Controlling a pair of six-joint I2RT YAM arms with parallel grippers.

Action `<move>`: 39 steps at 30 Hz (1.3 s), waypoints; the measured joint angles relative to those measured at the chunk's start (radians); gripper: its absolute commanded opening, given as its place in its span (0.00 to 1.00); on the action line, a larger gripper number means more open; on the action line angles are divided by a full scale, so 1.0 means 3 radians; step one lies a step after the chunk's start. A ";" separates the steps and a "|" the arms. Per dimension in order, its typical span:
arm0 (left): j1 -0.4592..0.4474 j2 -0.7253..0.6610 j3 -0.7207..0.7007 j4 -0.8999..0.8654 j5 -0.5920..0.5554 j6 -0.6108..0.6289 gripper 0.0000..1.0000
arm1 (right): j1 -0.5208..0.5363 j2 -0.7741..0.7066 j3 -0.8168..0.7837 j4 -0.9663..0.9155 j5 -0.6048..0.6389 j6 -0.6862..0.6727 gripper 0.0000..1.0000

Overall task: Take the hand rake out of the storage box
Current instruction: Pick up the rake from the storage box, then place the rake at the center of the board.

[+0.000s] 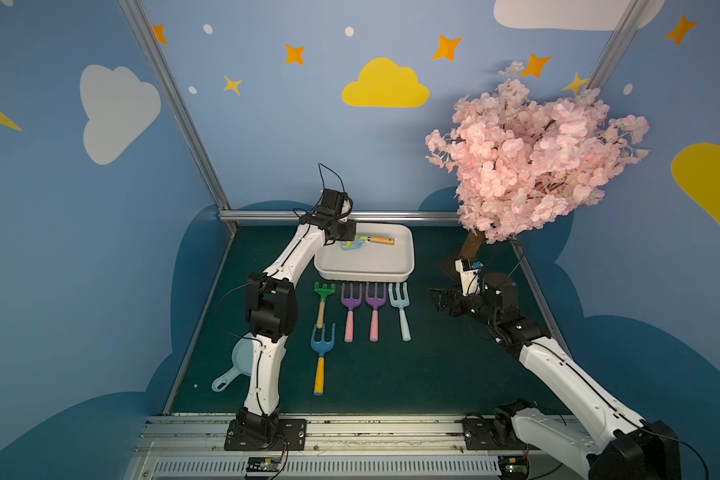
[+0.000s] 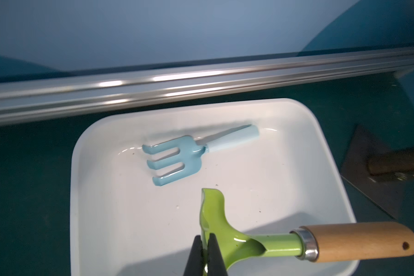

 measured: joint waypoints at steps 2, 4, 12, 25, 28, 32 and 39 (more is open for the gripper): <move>-0.0005 -0.0315 -0.0369 0.0134 0.0329 0.0256 0.03 | 0.0001 -0.0083 -0.0001 -0.0113 0.0111 0.0003 0.93; -0.0034 -0.0693 -0.0862 0.0278 0.0665 0.0553 0.03 | -0.0008 -0.0207 -0.0001 -0.0238 0.0267 0.0024 0.93; -0.0360 -0.2040 -0.2756 0.0448 0.1284 0.1656 0.03 | -0.0201 -0.0552 -0.0041 -0.0495 0.0538 0.0198 0.92; -0.0598 -0.2912 -0.4036 0.0328 0.1383 0.2552 0.03 | -0.0254 -0.0528 -0.0248 -0.0514 0.0468 0.0403 0.93; -0.0726 -0.2726 -0.4036 0.0319 0.1214 0.2609 0.03 | -0.0253 -0.0528 -0.0285 -0.0509 0.0462 0.0426 0.92; -0.0830 -0.2399 -0.4035 0.0254 0.1011 0.2658 0.03 | -0.0263 -0.0528 -0.0313 -0.0490 0.0463 0.0431 0.93; -0.0933 -0.2200 -0.4035 0.0228 0.0662 0.2714 0.03 | -0.0291 -0.0528 -0.0376 -0.0441 0.0467 0.0430 0.92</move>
